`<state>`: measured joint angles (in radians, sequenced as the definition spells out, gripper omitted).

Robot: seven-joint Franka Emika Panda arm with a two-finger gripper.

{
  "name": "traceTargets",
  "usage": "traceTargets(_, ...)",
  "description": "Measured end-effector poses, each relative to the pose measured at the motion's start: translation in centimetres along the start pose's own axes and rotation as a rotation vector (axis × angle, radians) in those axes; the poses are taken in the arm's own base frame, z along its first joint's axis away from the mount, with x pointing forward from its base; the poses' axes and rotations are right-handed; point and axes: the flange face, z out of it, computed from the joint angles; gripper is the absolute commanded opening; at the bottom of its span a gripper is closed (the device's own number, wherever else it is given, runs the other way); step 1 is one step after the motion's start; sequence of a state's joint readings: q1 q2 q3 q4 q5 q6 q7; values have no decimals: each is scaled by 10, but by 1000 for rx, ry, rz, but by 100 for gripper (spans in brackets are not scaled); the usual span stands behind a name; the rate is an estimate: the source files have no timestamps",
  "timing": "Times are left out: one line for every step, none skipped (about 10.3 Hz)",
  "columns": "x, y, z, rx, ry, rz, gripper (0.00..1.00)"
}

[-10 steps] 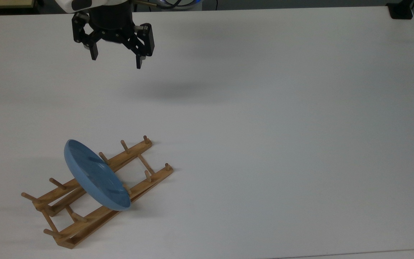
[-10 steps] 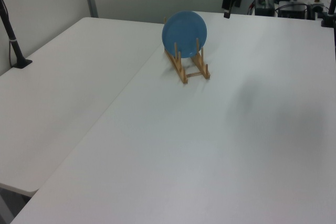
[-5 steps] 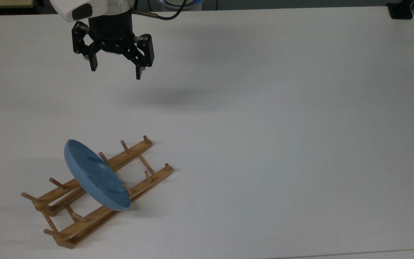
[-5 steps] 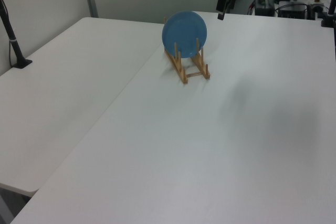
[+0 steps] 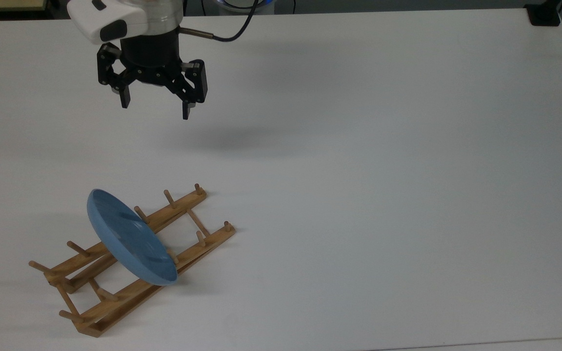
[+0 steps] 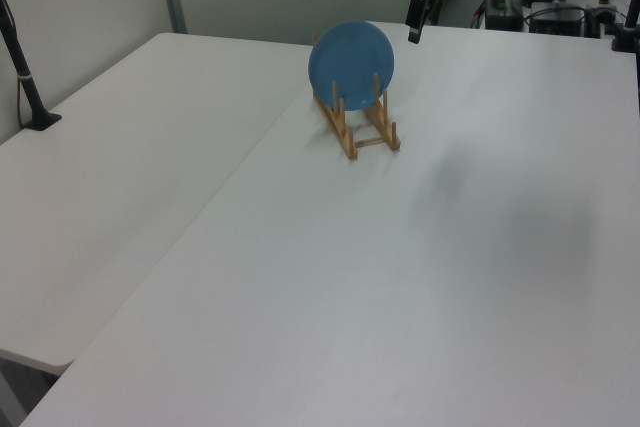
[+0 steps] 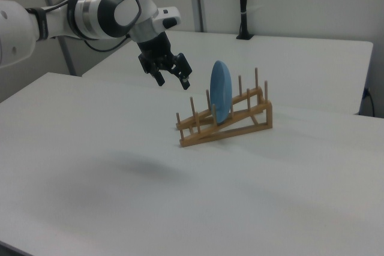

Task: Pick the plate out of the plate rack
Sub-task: 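Move the open gripper toward the blue plate's rim in the rack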

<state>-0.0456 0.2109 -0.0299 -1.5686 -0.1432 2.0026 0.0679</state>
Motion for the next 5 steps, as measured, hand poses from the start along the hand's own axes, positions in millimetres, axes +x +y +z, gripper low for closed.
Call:
traceTargets(1,0,5,-12,-2,-7,100)
traceTargets(4,0,9,-21,11,-13,100)
traceTargets(7,-1,11,-26,30,-18,100)
traceTargets(8,-1,11,-28,39,-19,100)
traceTargets(8,-1,11,-28,40,-19,100)
